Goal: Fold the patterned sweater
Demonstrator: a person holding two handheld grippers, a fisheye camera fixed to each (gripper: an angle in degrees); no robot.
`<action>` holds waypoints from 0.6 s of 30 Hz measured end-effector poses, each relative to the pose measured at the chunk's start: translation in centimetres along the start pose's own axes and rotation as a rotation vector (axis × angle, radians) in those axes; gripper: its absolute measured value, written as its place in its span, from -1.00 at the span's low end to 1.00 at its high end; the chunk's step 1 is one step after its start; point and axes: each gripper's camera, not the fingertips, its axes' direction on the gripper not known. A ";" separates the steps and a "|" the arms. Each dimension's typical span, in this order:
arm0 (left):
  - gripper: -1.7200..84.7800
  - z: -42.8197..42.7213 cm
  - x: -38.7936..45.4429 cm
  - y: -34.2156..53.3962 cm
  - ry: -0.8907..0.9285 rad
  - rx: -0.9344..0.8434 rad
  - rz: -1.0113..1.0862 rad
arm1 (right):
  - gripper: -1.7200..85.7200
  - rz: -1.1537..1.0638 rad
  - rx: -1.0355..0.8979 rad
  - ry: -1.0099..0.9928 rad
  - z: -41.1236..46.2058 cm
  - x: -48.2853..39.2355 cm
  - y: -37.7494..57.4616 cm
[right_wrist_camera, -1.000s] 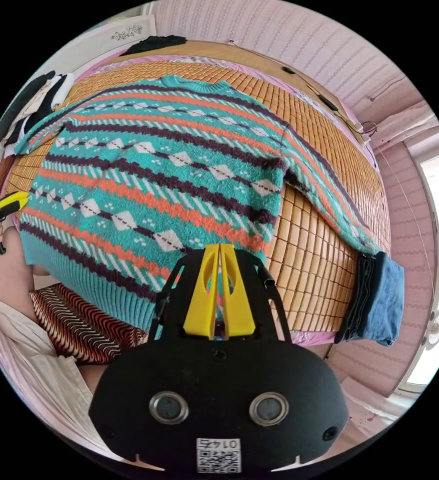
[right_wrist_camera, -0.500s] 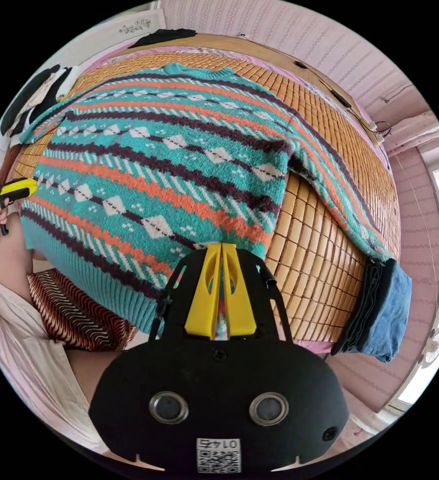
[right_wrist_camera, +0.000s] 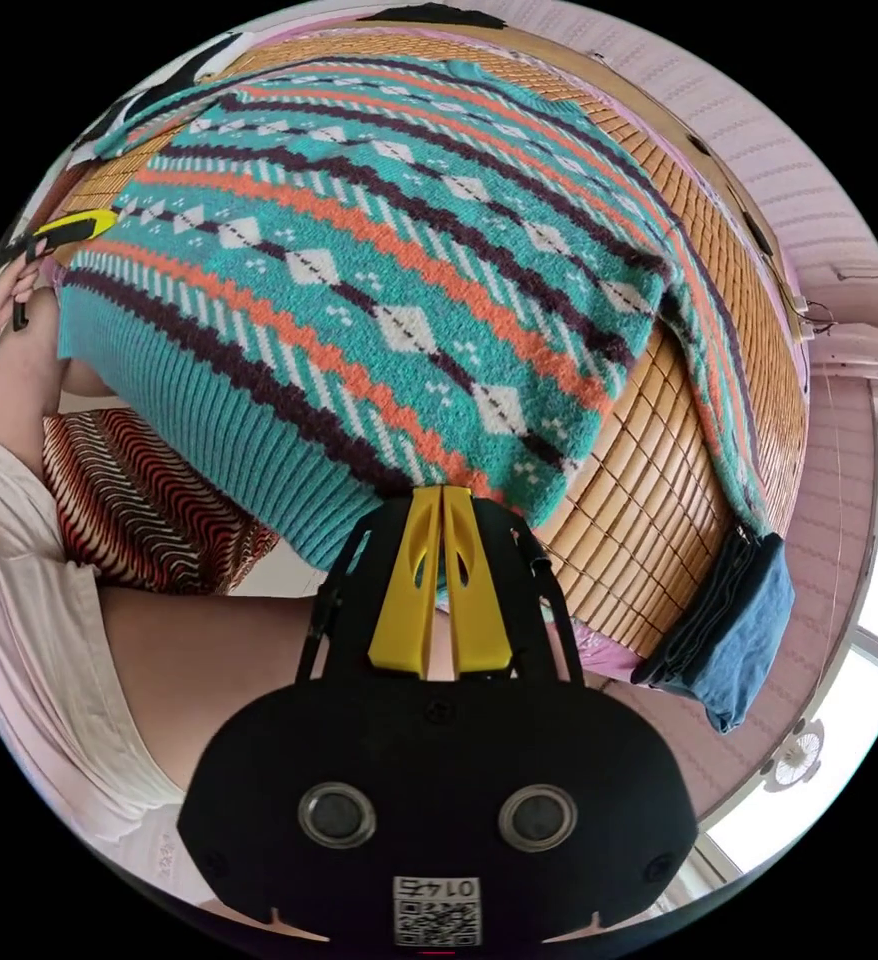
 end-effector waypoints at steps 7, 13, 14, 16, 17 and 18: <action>-0.80 -9.1 -10.7 4.6 -0.062 0.309 -0.301 | -0.98 -0.089 -0.067 0.187 -4.1 -3.2 -3.7; -0.77 -15.8 -21.7 8.1 -0.245 0.516 -0.551 | -0.93 -0.291 0.377 -0.009 -11.9 -11.4 -11.5; -0.76 -16.6 -23.2 7.9 -0.260 0.535 -0.563 | -0.89 -0.343 0.452 -0.095 -13.3 -13.5 -13.4; -0.74 -17.1 -25.3 7.3 -0.271 0.540 -0.572 | -0.81 -0.410 0.567 -0.223 -15.4 -16.7 -16.2; -0.74 -17.0 -26.8 6.9 -0.248 0.547 -0.590 | -0.79 -0.457 0.633 -0.280 -16.6 -18.9 -18.0; -0.74 -16.8 -28.3 6.5 -0.210 0.560 -0.610 | -0.77 -0.504 0.691 -0.306 -17.7 -21.2 -19.8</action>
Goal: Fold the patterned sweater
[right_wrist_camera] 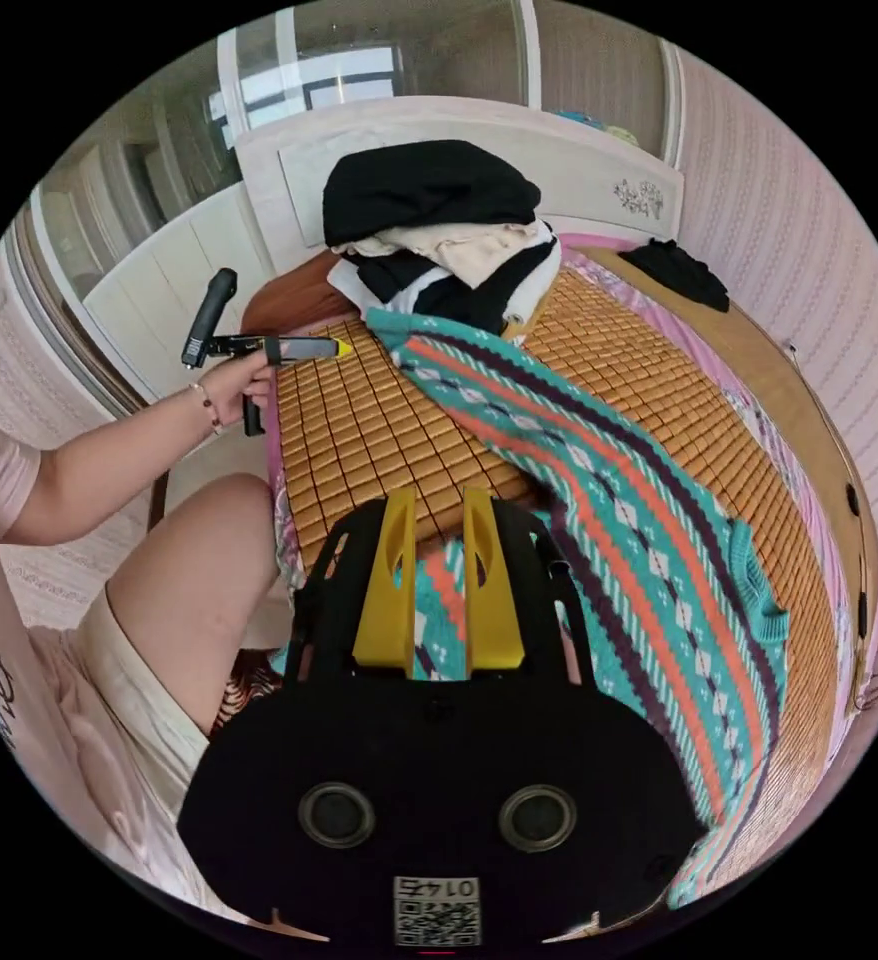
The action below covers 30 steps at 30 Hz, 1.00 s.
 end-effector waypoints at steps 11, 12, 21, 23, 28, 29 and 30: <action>-0.74 6.3 -5.5 -4.0 0.136 -0.031 -0.168 | -0.72 -0.637 0.006 0.321 11.3 -11.5 -12.3; -0.78 6.8 -6.1 -3.9 0.169 -0.043 -0.195 | -0.73 -0.663 -0.008 0.351 12.4 -12.2 -12.6; -0.96 5.9 -5.1 -0.7 0.185 0.011 -0.083 | -0.90 -0.606 -0.041 0.481 12.0 -11.8 -9.6; -0.97 4.6 -3.8 0.7 0.204 0.052 -0.034 | -0.91 -0.537 -0.009 0.448 9.2 -10.5 -8.3; -0.98 1.1 2.3 5.4 0.323 0.128 0.108 | -0.92 -0.312 0.078 0.355 -0.1 -4.9 -3.0; -0.98 0.5 4.6 6.7 0.356 0.143 0.155 | -0.92 -0.248 0.098 0.322 -2.8 -3.2 -1.3; -0.98 0.0 7.0 7.7 0.391 0.159 0.207 | -0.92 -0.195 0.120 0.307 -5.6 -1.4 0.3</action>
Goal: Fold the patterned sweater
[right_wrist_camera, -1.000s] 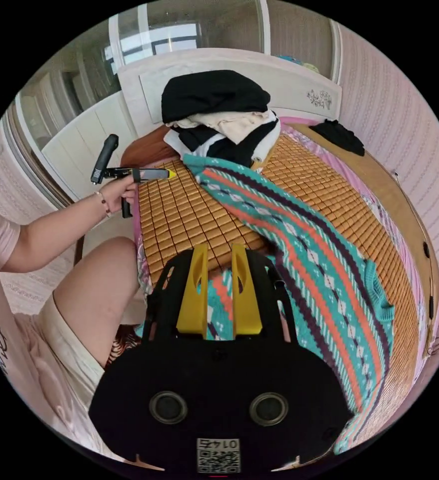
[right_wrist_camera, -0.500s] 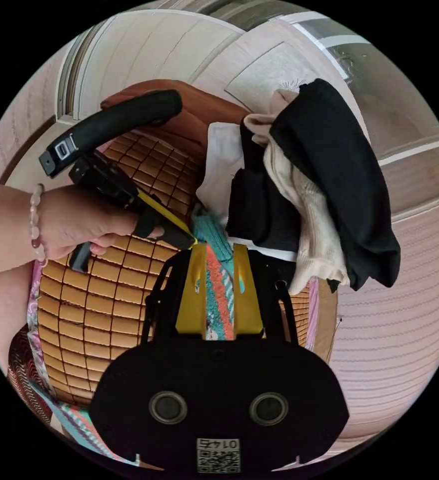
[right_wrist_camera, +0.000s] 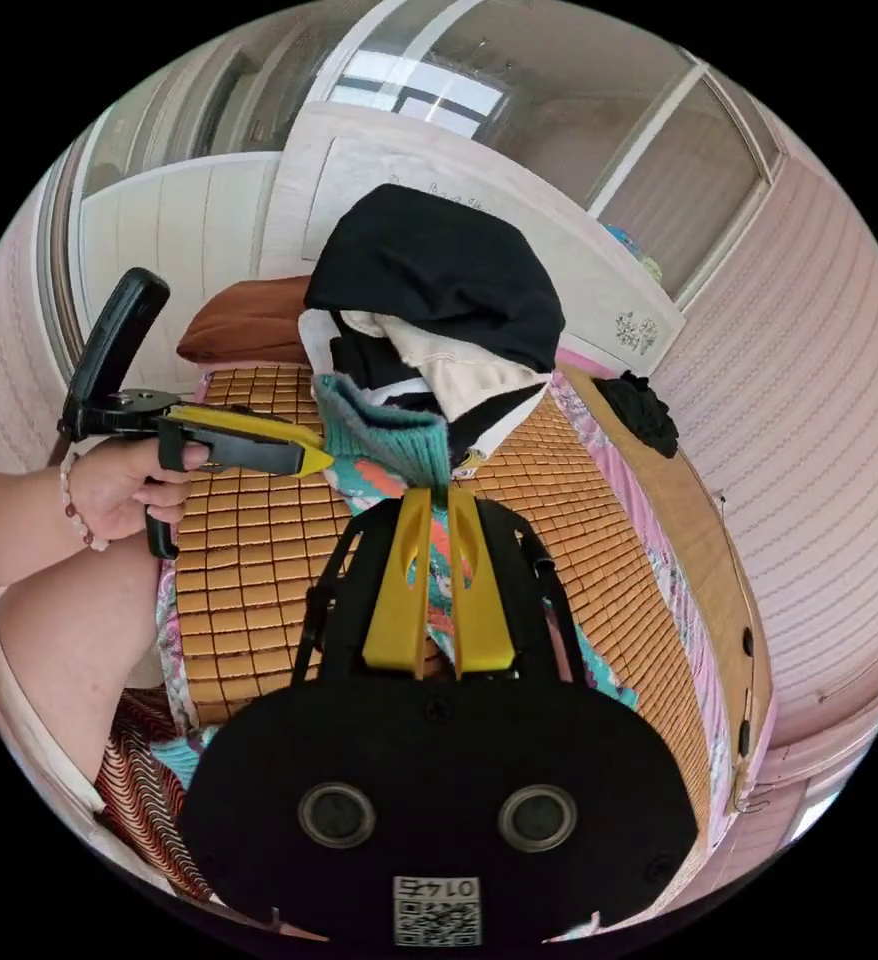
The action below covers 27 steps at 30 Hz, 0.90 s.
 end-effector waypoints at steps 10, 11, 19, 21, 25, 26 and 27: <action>-0.85 6.8 26.2 6.1 0.536 -0.053 0.375 | -0.89 0.565 0.082 0.201 -22.7 12.8 21.7; -0.83 8.9 28.0 9.0 0.577 -0.133 0.382 | -0.88 0.678 -0.002 0.284 -23.6 12.9 26.6; -0.79 19.8 25.5 24.0 0.417 -0.575 0.305 | -0.81 1.170 -0.341 0.260 -24.4 9.8 47.9; -0.79 21.9 23.8 25.1 0.286 -0.595 0.331 | -0.80 1.202 -0.317 0.239 -23.9 10.8 49.4; -0.79 25.5 22.3 25.1 0.095 -0.580 0.390 | -0.79 1.208 -0.259 0.200 -22.3 13.6 50.0; -0.79 26.8 22.0 25.0 0.053 -0.564 0.403 | -0.78 1.206 -0.252 0.187 -21.7 14.5 50.0; -0.79 28.1 21.9 24.9 0.018 -0.551 0.416 | -0.77 1.203 -0.241 0.181 -21.0 15.4 49.8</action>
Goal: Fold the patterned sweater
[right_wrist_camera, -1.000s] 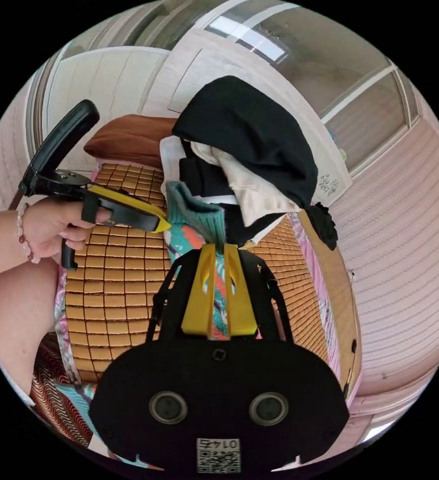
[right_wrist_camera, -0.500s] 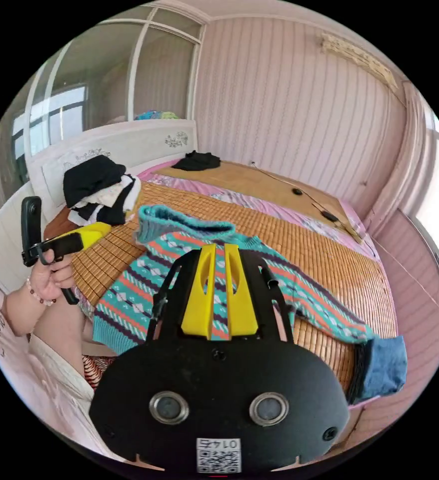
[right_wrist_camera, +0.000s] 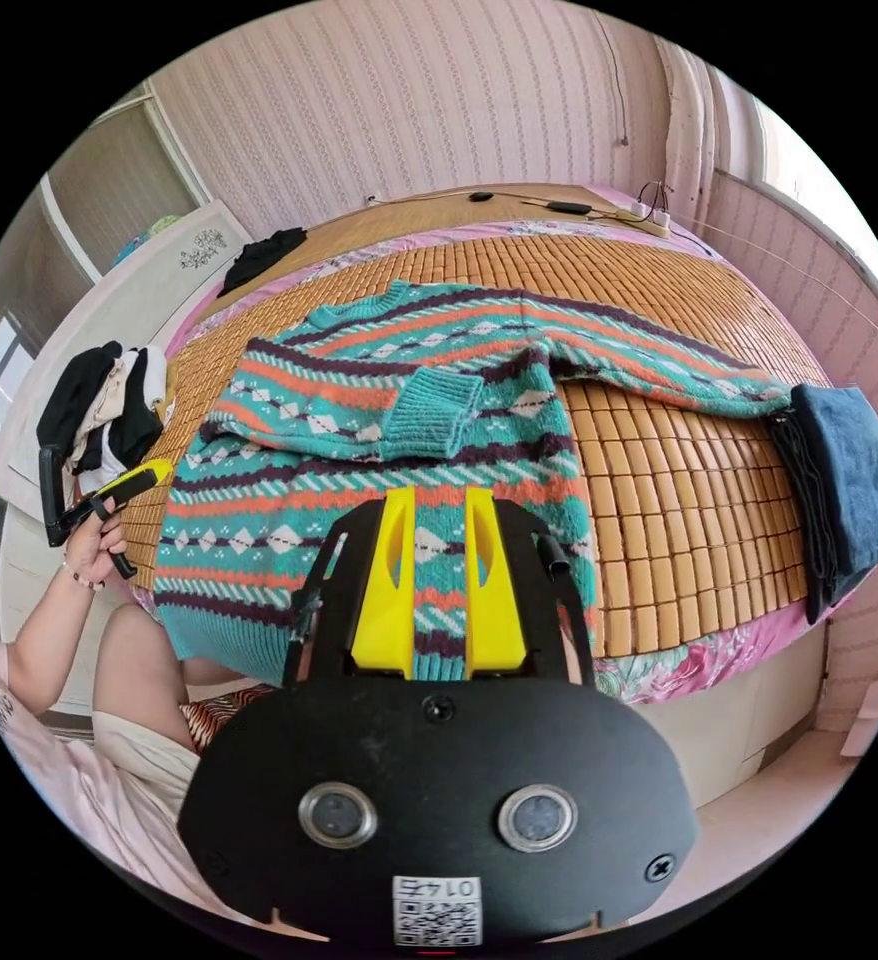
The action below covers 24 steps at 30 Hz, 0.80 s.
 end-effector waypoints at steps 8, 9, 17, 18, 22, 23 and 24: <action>-0.84 11.0 -1.8 -3.5 -0.113 -0.097 -0.017 | -0.82 -0.032 -0.065 0.088 4.7 0.6 -3.7; -0.85 12.7 -2.0 -3.1 -0.127 -0.109 -0.027 | -0.83 -0.015 -0.109 0.088 5.6 1.2 -3.8; -0.87 16.0 2.5 -1.8 -0.260 -0.064 0.128 | -0.74 0.093 0.116 -0.009 0.8 8.1 -1.7; -0.87 15.7 3.6 -1.9 -0.229 -0.010 0.129 | -0.73 0.160 0.180 0.000 -0.6 10.7 -1.5; -0.87 16.9 9.4 -4.2 -0.084 0.073 0.211 | -0.69 0.341 0.345 0.027 -3.8 18.9 -1.4; -0.86 18.3 12.3 -5.2 -0.022 0.070 0.275 | -0.67 0.392 0.363 0.035 -4.0 21.5 -1.7; -0.85 20.2 15.3 -6.1 0.031 0.058 0.334 | -0.66 0.443 0.356 0.050 -3.7 23.8 -2.2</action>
